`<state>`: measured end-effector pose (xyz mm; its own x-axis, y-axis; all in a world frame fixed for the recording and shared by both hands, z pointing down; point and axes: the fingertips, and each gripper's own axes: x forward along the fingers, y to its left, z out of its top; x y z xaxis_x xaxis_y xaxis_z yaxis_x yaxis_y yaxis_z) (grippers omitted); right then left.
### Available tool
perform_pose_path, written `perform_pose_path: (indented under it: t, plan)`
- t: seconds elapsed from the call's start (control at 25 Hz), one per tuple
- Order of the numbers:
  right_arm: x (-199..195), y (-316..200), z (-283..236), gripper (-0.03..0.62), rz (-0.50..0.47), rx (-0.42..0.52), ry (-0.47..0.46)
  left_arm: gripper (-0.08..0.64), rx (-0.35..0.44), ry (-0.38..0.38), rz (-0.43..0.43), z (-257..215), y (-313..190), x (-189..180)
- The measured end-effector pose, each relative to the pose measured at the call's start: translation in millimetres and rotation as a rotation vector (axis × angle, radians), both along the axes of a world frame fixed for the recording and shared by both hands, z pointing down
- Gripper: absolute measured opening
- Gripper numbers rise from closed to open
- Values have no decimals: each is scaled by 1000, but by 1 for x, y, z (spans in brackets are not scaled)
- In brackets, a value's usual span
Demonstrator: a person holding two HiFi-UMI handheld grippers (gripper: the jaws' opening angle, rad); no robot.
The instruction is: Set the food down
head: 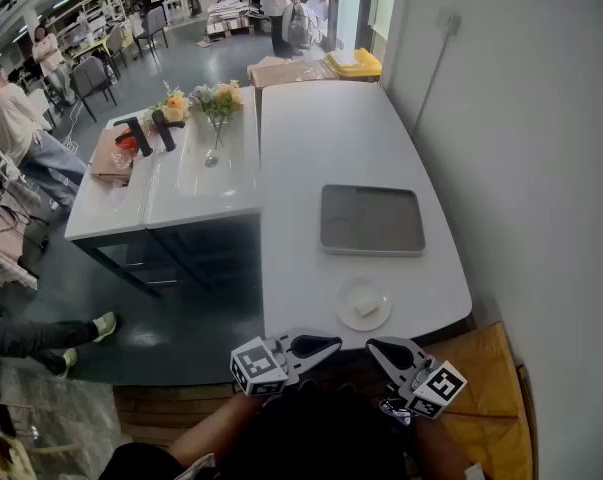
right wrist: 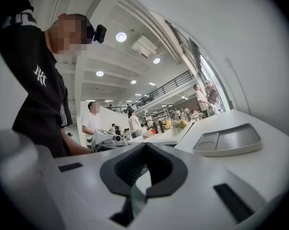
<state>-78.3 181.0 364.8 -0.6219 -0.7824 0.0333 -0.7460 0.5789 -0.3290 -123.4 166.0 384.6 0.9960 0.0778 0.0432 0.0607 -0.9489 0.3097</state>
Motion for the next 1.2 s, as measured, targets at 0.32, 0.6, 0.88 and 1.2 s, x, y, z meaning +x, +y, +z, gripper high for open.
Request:
perform_pose_path:
  t: [0.32,0.6,0.88,1.2]
  plan:
    - [5,-3,1,3,11,0,28,6,19,10,-6,1,-3,1]
    - [19,-8,-8,5,46,-43,-71,8,-34,-4,-35,-1,-11,2]
    - [52,-26,3,44,60,-91,-55,11,-118,-48,-87,22,-28,12]
    - [99,-64,27,130,-20,-156,-72,133,-210,-149,-227,57,-59,33]
